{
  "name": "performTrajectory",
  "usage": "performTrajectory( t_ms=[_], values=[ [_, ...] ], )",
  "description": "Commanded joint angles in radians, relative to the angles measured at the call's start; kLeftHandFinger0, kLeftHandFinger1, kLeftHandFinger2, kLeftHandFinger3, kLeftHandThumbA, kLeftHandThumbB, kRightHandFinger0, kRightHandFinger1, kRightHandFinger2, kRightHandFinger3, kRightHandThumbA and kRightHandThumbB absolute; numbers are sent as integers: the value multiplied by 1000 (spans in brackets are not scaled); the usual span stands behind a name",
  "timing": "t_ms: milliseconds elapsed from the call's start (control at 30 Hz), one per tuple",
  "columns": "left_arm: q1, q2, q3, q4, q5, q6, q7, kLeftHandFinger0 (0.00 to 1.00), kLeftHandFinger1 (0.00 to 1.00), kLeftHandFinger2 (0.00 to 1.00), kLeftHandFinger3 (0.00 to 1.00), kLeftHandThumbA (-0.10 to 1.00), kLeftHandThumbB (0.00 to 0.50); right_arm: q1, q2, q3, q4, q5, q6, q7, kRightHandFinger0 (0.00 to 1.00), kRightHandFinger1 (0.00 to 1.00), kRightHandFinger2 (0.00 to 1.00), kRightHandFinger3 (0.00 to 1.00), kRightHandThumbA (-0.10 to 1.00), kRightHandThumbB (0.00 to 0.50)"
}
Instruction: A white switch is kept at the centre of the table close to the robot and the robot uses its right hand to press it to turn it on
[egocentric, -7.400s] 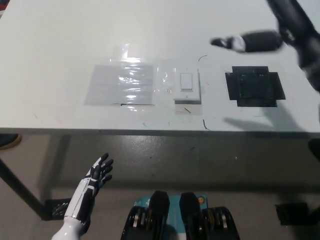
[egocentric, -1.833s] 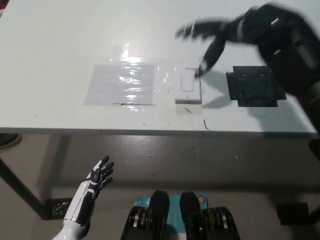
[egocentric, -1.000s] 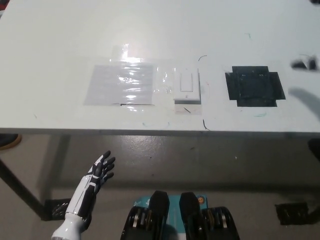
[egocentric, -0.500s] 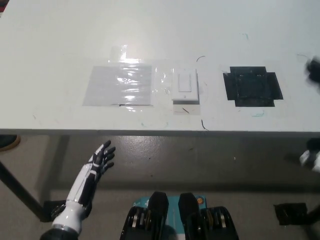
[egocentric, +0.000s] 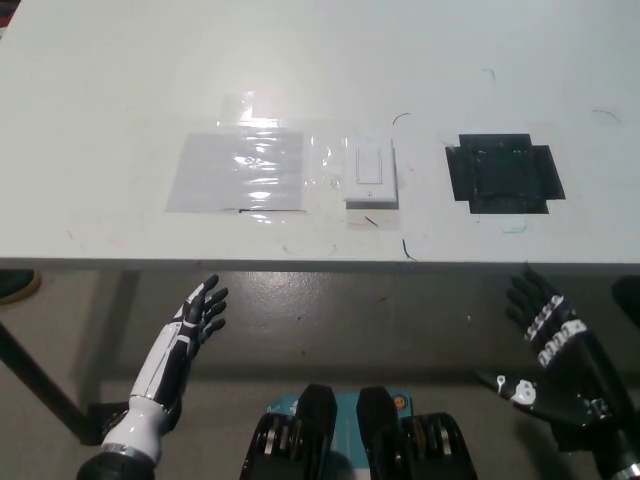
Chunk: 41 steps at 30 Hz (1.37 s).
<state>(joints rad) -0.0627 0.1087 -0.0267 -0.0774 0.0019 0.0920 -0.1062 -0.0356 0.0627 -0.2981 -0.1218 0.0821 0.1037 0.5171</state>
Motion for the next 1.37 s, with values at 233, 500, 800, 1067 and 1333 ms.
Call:
performTrajectory(
  t_ms=[233, 500, 800, 1067, 1333],
  values=[
    [20, 13, -1, -72, -6, -7, -11, 1000, 1000, 1000, 1000, 1000, 54, 24, -42, 73, 79, -53, -244, -137, 1000, 1000, 1000, 1000, 1000, 51],
    [62, 10, -8, -61, -13, -29, -18, 1000, 1000, 1000, 1000, 1000, 52, 66, -71, 122, 92, -43, -275, -177, 1000, 1000, 1000, 1000, 1000, 55],
    [75, 4, -6, -61, -18, -16, -13, 1000, 1000, 1000, 1000, 1000, 49, 78, -91, 159, 105, -31, -277, -208, 1000, 1000, 1000, 1000, 1000, 66],
    [72, 7, -6, -62, -10, -16, -11, 1000, 1000, 1000, 1000, 1000, 50, 74, -103, 182, 106, -31, -273, -227, 1000, 1000, 1000, 1000, 1000, 46],
    [70, 12, -5, -63, -9, -12, -13, 1000, 1000, 1000, 1000, 1000, 60, 65, -119, 208, 105, -29, -261, -235, 1000, 1000, 1000, 1000, 1000, 23]
  ],
)
